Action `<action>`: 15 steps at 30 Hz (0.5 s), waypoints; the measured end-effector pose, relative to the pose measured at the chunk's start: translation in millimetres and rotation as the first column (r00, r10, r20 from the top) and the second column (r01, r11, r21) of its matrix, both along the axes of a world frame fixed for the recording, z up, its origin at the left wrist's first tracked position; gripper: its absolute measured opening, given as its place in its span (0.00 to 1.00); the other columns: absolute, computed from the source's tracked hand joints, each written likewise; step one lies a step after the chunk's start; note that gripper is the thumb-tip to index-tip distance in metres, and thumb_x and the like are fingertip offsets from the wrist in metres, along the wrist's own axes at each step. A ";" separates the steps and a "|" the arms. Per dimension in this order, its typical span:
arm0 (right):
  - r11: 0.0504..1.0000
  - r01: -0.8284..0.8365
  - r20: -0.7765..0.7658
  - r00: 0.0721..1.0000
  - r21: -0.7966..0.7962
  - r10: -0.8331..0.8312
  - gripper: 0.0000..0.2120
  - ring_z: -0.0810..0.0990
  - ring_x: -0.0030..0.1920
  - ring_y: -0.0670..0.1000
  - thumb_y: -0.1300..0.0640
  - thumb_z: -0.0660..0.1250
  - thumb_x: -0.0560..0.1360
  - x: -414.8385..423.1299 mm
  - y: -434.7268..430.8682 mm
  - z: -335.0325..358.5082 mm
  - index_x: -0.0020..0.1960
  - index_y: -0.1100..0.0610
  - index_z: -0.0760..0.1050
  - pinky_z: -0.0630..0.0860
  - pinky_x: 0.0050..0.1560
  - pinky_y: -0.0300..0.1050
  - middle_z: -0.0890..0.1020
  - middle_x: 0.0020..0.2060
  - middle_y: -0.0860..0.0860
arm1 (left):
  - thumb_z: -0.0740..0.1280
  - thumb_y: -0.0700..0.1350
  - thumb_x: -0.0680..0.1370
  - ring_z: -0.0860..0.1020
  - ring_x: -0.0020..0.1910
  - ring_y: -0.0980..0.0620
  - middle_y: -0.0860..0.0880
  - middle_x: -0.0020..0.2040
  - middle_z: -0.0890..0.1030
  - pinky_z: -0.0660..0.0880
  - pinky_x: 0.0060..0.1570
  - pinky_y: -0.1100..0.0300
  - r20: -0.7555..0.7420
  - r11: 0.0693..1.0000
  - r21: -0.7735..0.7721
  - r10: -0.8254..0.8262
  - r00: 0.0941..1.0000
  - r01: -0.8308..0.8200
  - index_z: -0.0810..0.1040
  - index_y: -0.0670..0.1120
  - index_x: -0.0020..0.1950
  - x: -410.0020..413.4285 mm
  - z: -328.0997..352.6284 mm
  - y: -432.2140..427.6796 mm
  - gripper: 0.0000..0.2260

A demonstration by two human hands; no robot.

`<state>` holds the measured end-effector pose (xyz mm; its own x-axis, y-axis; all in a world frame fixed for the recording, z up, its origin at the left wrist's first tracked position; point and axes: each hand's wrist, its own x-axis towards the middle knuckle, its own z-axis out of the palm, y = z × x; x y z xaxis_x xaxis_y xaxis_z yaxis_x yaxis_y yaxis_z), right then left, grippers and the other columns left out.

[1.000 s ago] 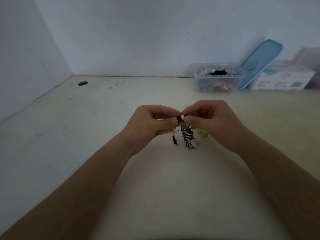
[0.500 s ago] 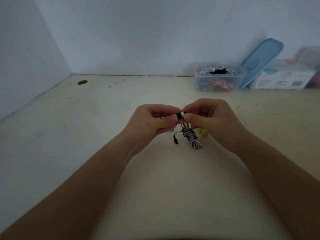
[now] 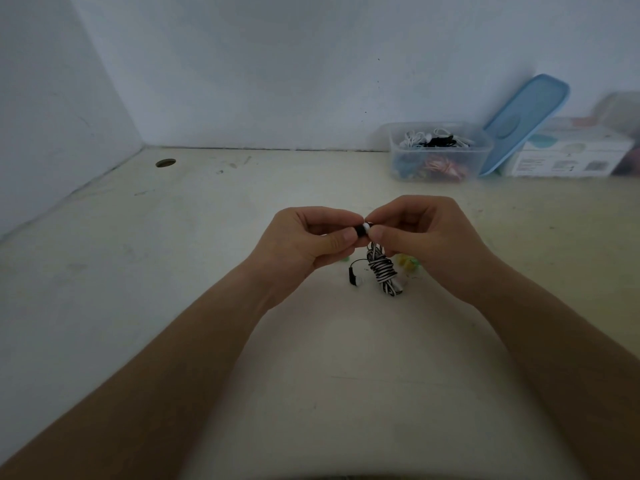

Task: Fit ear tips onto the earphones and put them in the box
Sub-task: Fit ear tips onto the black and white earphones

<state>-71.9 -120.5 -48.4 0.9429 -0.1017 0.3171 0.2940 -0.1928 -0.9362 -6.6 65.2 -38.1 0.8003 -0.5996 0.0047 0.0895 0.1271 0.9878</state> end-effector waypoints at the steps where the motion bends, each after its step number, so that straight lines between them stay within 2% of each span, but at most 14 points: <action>1: 1.000 -0.004 -0.003 1.000 -0.002 0.004 0.06 0.81 0.35 0.48 0.67 0.73 0.72 -0.3 -0.5 0.3 0.49 0.63 0.83 0.79 0.41 0.38 0.85 0.35 0.51 | 0.68 0.30 0.74 0.85 0.45 0.49 0.43 0.44 0.86 0.81 0.48 0.61 -0.004 1.000 -0.003 -0.004 1.000 0.004 0.84 0.42 0.46 -0.1 0.2 0.1 0.10; 5: 1.000 -0.027 -0.008 1.000 0.011 0.027 0.06 0.82 0.36 0.48 0.67 0.73 0.72 -0.4 -0.6 1.3 0.49 0.63 0.83 0.79 0.41 0.38 0.85 0.36 0.53 | 0.67 0.29 0.74 0.85 0.43 0.50 0.43 0.43 0.86 0.81 0.46 0.63 -0.005 1.000 0.001 -0.006 1.000 0.006 0.83 0.42 0.46 -0.5 0.8 -0.3 0.09; 9: 1.000 -0.024 0.006 1.000 -0.009 0.024 0.06 0.83 0.36 0.46 0.68 0.72 0.72 -0.7 0.0 1.3 0.49 0.63 0.82 0.78 0.41 0.36 0.85 0.35 0.50 | 0.68 0.30 0.74 0.85 0.44 0.48 0.43 0.44 0.86 0.81 0.45 0.63 0.005 1.000 0.001 0.007 1.000 -0.007 0.84 0.42 0.47 -0.2 0.2 -0.5 0.09; 15: 1.000 0.007 0.005 1.000 -0.004 -0.007 0.06 0.82 0.35 0.47 0.67 0.73 0.72 -0.6 1.4 1.4 0.47 0.60 0.82 0.78 0.39 0.37 0.85 0.35 0.51 | 0.68 0.30 0.75 0.85 0.45 0.48 0.43 0.45 0.86 0.81 0.45 0.62 0.033 1.000 0.015 0.025 0.999 -0.026 0.83 0.42 0.48 -0.2 -1.6 -1.5 0.09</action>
<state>-72.5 -119.1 -47.0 0.9406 -0.1070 0.3222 0.2973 -0.1990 -0.9338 -6.8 63.6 -39.7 0.8148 -0.5793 0.0221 0.0543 0.1142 0.9920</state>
